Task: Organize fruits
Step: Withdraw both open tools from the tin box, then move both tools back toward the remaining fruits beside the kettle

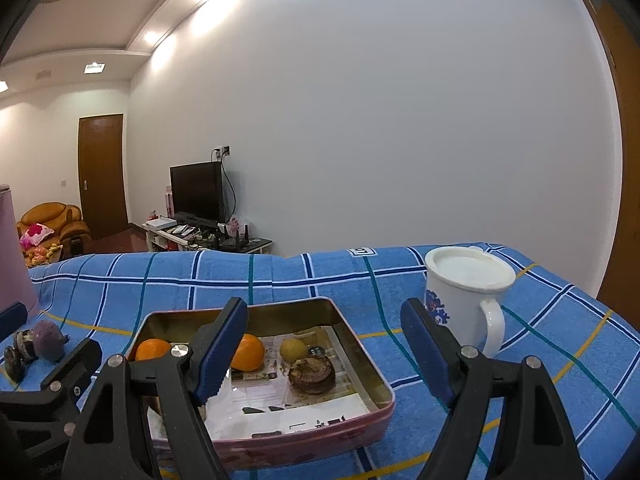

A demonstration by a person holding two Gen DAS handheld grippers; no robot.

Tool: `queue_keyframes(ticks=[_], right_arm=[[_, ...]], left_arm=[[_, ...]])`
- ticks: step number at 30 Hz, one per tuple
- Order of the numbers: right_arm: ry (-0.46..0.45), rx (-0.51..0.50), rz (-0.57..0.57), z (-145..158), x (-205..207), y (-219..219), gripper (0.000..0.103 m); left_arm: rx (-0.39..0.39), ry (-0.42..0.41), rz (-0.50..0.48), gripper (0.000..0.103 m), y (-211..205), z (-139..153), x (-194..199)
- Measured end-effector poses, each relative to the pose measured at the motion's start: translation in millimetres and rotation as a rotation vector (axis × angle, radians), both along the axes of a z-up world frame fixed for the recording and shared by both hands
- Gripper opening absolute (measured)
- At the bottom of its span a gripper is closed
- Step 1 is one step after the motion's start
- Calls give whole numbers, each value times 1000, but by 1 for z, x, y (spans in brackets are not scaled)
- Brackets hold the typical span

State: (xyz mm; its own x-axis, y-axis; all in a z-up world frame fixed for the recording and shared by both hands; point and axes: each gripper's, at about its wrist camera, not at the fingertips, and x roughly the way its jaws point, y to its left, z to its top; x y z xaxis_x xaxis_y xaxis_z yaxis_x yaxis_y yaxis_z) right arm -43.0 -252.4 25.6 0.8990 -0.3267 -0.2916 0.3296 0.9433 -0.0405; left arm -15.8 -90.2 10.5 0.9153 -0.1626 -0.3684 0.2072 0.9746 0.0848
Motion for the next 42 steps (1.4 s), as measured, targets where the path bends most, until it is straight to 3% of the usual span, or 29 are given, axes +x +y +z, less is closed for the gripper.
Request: queue_keyframes(ticks=[16,42], right_arm=[[40,9,73,-3,-2,38,80],[112,67,240,-13,25,142,80]], left_arm=[[67,-14,42,103,51,-1,1],[7,81,150,103,147,-9,30]])
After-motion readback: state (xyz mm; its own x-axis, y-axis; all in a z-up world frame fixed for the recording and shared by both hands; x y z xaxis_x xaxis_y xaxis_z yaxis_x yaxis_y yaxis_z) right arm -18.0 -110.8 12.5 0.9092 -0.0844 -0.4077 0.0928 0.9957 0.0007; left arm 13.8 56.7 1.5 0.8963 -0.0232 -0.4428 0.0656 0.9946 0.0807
